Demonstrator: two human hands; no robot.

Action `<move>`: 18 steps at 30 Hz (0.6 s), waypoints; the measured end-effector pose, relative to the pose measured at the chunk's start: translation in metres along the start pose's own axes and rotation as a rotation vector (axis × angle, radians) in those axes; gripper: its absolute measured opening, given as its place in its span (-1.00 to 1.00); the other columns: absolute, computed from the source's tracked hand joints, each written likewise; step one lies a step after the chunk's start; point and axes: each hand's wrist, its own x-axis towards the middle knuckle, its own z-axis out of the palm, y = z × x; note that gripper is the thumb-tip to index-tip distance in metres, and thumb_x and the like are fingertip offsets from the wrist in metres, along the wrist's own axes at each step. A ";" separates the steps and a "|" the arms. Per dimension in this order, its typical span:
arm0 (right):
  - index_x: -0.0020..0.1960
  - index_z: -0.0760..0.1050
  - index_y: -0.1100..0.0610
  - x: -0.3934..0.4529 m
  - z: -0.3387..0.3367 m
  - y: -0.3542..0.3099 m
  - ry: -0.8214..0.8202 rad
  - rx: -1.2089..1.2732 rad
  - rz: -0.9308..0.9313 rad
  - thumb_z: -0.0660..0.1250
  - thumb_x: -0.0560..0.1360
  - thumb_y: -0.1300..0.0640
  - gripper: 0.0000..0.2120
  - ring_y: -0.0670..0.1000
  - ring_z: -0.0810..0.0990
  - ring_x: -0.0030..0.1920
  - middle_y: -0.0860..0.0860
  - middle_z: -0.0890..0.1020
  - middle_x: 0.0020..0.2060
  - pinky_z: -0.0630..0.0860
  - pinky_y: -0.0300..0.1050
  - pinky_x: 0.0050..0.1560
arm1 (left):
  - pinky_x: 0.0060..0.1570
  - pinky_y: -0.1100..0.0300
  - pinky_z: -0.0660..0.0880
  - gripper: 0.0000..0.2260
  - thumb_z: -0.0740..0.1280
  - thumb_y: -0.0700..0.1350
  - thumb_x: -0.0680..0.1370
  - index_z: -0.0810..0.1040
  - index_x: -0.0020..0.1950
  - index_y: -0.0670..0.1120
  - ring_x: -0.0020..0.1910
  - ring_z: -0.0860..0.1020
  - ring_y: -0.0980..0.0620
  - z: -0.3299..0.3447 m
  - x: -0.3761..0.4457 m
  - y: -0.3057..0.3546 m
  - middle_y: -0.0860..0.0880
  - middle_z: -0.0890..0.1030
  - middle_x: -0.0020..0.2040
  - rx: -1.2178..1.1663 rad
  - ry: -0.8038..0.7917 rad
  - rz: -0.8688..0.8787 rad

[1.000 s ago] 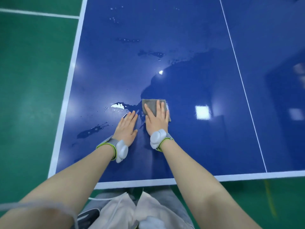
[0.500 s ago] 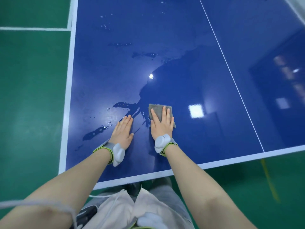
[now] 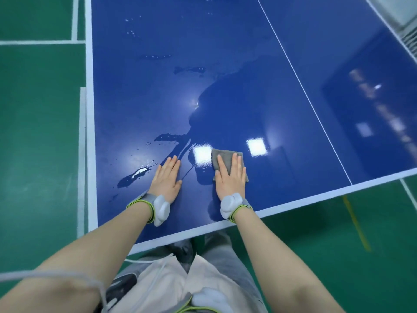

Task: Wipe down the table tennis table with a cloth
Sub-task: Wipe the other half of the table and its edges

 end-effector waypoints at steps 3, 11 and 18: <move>0.55 -0.03 -0.08 -0.010 0.008 -0.024 -0.008 -0.019 0.003 -0.02 0.65 0.01 -0.52 0.18 -0.16 0.53 0.18 -0.11 0.53 -0.16 0.12 0.49 | 0.40 0.16 -0.29 -0.48 0.08 -0.13 0.63 -0.09 0.52 -0.13 0.51 -0.19 0.03 0.002 -0.002 0.001 -0.03 -0.14 0.54 0.003 0.007 -0.016; 0.32 0.48 -0.04 -0.037 0.012 -0.013 -0.072 -0.062 -0.377 0.04 0.48 0.03 -0.54 0.20 0.42 0.36 0.18 0.44 0.35 0.38 0.19 0.26 | 0.42 0.14 -0.28 -0.47 0.07 -0.11 0.63 -0.11 0.52 -0.13 0.51 -0.20 0.02 0.002 -0.003 0.004 -0.04 -0.16 0.54 0.033 0.006 -0.027; 0.44 0.33 -0.03 -0.037 0.003 0.021 0.035 0.066 -0.065 -0.14 0.52 -0.04 -0.44 0.20 0.17 0.49 0.20 0.24 0.47 0.12 0.17 0.44 | 0.42 0.11 -0.26 -0.48 0.08 -0.12 0.63 -0.09 0.52 -0.12 0.51 -0.19 0.01 0.007 -0.010 0.005 -0.04 -0.15 0.54 0.038 0.012 -0.047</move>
